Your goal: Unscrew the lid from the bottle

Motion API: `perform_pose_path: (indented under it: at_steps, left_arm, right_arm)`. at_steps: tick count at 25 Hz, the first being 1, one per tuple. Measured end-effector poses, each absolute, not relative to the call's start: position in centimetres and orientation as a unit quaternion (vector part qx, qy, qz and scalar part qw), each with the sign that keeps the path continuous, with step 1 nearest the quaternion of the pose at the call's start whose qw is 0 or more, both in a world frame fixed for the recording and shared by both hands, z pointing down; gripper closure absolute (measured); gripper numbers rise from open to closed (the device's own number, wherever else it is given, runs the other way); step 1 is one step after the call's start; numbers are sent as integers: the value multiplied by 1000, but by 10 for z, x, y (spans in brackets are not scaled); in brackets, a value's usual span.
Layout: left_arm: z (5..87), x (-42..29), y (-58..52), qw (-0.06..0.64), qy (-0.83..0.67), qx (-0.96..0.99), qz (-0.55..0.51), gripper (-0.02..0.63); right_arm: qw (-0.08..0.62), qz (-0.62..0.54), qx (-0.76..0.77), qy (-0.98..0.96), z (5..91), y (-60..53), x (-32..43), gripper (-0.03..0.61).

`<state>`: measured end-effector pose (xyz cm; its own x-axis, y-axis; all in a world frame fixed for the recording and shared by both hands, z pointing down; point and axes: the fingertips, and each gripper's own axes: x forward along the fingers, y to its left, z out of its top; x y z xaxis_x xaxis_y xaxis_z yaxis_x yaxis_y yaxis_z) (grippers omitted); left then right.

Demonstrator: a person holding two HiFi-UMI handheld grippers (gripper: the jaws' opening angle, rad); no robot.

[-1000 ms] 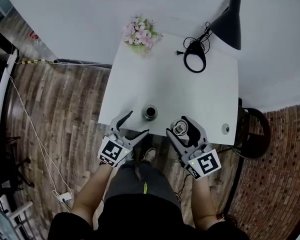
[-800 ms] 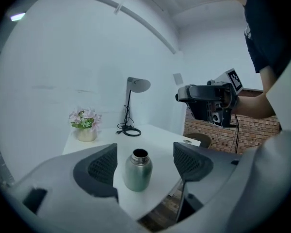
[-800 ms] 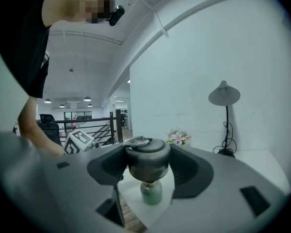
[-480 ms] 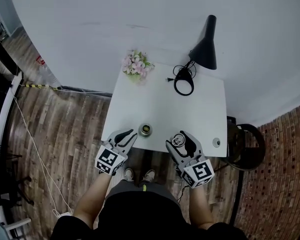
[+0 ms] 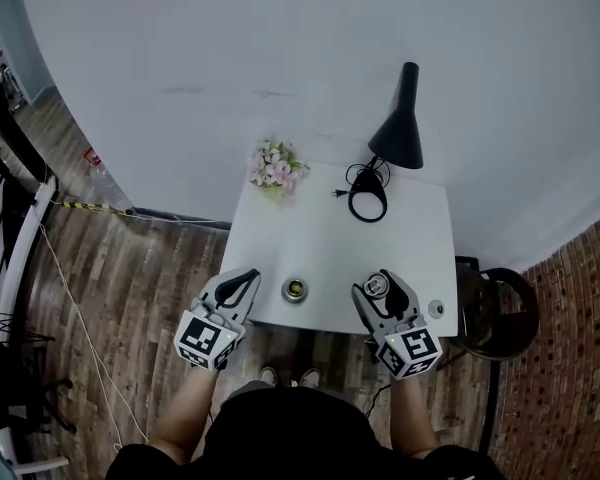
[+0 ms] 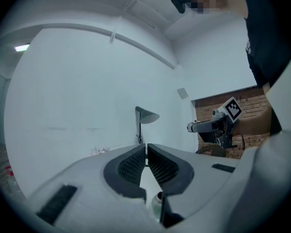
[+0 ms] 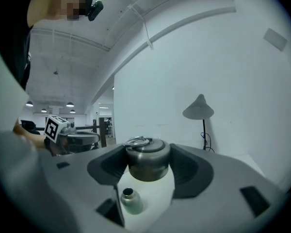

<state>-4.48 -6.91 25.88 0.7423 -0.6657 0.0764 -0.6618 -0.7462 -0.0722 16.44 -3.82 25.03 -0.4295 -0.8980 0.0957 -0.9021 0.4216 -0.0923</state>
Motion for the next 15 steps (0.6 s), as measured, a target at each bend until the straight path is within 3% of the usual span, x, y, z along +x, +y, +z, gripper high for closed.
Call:
perform_pose_path:
  at_steps: [15]
  left_arm:
    - [212,-70,-77,53,396,-917,-4,589]
  right_arm:
    - [11,75,575,-814,236,-43,198,310]
